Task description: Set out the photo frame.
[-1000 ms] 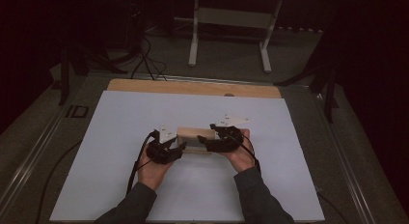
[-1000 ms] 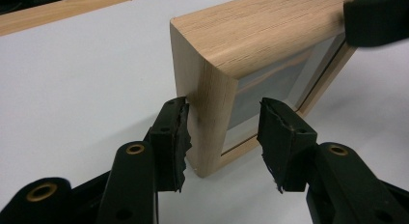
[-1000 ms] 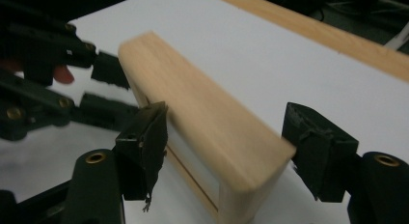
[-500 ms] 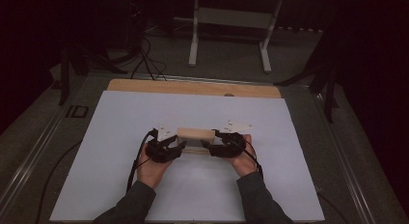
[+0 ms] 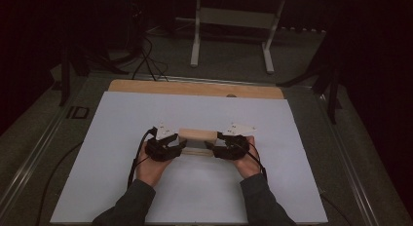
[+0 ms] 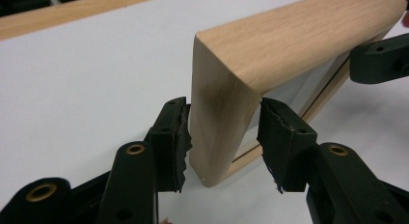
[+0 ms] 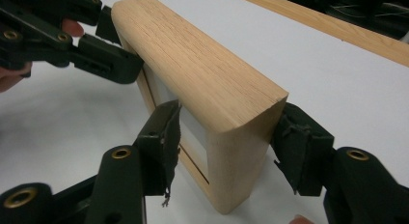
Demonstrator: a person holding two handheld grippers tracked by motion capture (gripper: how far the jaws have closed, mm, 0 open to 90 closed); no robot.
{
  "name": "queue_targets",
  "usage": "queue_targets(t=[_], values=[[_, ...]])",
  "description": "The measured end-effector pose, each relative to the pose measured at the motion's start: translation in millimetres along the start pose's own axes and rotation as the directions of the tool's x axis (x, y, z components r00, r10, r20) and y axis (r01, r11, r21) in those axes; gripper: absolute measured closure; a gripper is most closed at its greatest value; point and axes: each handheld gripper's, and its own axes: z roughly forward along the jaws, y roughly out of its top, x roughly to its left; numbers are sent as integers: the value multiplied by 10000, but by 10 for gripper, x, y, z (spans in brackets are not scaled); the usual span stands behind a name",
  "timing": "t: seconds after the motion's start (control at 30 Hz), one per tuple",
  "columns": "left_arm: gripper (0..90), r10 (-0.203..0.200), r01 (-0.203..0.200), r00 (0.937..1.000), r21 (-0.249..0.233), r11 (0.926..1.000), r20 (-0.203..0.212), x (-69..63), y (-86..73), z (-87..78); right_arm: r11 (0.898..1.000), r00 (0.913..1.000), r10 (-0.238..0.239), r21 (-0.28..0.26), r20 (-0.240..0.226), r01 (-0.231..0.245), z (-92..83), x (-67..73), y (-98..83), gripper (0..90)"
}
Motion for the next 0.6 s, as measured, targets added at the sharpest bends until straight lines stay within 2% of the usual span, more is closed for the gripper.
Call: queue_targets(t=[0.17, 0.33, 0.43, 0.6], values=[[546, 217, -209, 9994, -277, 9994, 270, 10, 16, -25, 9999, 9999, -111, 2, -39, 111, -25, -6, -10, 487], [533, 465, -449, 9978, -343, 9984, 469, 28, 29, -22, 9996, 9996, -268, 34, -4, 268, -45, -17, -21, 508], [487, 684, -659, 9960, -439, 9969, 581, 46, 41, -10, 9996, 9996, -271, 33, 4, 271, -55, -29, -26, 509], [429, 910, -853, 9908, -604, 9945, 997, 87, 51, 36, 9996, 9996, -294, 16, -51, 294, -60, -30, -27, 500]])
